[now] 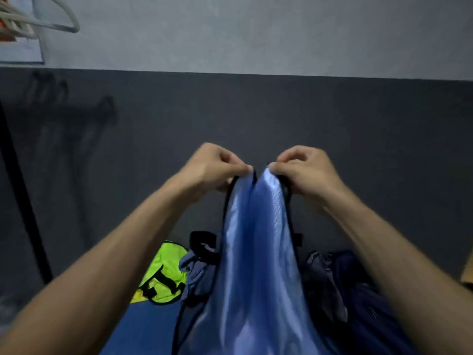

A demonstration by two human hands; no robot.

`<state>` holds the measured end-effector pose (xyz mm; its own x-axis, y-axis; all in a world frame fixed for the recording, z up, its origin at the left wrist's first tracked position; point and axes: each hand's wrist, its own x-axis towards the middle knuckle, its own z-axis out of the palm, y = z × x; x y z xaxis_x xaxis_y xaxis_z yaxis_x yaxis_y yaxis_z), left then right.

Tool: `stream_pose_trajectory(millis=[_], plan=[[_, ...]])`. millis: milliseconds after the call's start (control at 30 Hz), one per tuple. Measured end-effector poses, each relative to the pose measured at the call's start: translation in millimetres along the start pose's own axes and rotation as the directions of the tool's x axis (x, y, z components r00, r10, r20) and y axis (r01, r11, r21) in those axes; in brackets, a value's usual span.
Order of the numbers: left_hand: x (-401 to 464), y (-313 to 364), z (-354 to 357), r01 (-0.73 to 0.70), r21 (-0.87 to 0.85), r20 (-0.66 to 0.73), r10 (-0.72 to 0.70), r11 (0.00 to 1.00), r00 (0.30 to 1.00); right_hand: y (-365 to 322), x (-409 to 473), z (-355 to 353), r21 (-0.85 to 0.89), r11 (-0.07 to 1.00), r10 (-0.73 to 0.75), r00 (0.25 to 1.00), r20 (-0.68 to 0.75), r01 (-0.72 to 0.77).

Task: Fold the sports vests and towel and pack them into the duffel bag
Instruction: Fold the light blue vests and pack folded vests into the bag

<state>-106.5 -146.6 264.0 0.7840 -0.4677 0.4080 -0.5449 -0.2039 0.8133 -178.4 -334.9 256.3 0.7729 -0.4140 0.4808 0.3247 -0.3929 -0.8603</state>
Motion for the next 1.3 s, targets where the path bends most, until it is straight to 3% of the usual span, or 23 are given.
stream_pose_trajectory(millis=[133,433,633,833,900,967,1033,1133,1300], plan=[[2.1,-4.4,21.4,0.053,-0.176,-0.043,-0.062,0.983,0.997,3.1,-8.3,28.9,-0.022,0.999,0.028,1.0,-0.001,-0.028],[2.8,-11.9,27.4,0.123,-0.162,-0.124,-0.144,0.979,0.982,2.1,-7.9,34.4,-0.061,0.997,0.055,0.998,-0.024,-0.056],[-12.2,13.8,22.6,0.2,-0.486,0.12,-0.161,0.851,0.98,-7.9,-16.6,25.9,-0.286,0.95,-0.131,0.991,-0.008,0.123],[-24.5,18.0,3.3,0.207,-0.636,0.233,-0.071,0.744,0.97,-19.7,-15.9,5.1,-0.212,0.954,-0.197,0.977,0.08,0.21],[-30.0,12.4,-0.7,0.1,-0.547,0.168,-0.008,0.831,0.986,-26.3,-18.1,-5.1,-0.115,0.966,-0.214,0.964,0.159,0.234],[-30.5,2.7,-7.1,-0.111,-0.358,-0.041,0.104,0.927,0.994,-38.3,-16.2,-21.3,0.006,0.972,-0.231,0.948,0.219,0.236],[-29.2,-5.8,-17.5,-0.291,-0.167,-0.213,0.254,0.942,0.943,-54.4,-11.1,-41.9,0.149,0.972,-0.219,0.922,0.318,0.179],[-36.8,0.2,-28.5,-0.417,-0.047,-0.12,0.409,0.908,0.905,-77.4,-3.3,-63.0,0.207,0.968,-0.217,0.891,0.398,0.143],[-54.8,24.3,-18.6,-0.476,-0.088,0.068,0.482,0.875,0.873,-98.5,-6.7,-63.4,0.135,0.962,-0.271,0.868,0.417,0.235]])
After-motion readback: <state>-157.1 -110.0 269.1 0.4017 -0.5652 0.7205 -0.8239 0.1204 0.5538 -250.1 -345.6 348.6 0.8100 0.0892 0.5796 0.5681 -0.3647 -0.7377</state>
